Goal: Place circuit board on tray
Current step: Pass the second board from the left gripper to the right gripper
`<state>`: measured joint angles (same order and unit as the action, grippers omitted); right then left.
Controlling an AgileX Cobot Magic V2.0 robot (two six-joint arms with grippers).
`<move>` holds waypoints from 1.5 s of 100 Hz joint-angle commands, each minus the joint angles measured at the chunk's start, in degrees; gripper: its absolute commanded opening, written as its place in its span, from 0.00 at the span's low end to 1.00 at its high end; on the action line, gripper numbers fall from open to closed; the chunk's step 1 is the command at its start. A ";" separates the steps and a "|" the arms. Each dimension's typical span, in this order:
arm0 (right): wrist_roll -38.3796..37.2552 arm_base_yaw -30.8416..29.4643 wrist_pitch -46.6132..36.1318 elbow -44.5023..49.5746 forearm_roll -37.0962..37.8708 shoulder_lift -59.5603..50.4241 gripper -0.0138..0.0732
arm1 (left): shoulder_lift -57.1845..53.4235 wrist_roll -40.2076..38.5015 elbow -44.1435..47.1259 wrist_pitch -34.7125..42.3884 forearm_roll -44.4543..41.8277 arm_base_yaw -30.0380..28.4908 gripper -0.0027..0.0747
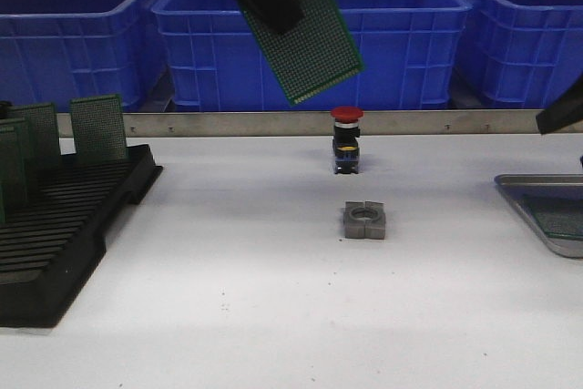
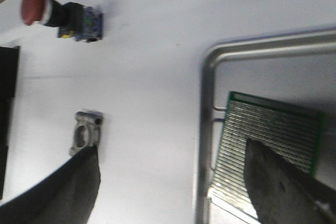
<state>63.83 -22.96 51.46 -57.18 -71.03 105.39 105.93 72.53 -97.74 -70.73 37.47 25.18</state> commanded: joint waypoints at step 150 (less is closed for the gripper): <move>42.73 28.33 9.94 -1.42 -14.46 -13.90 0.83 | -3.22 -0.63 -1.33 -2.23 3.33 0.55 0.01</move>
<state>105.47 5.14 59.43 -57.26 -81.07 93.86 105.93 72.40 -97.74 -70.73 37.47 25.43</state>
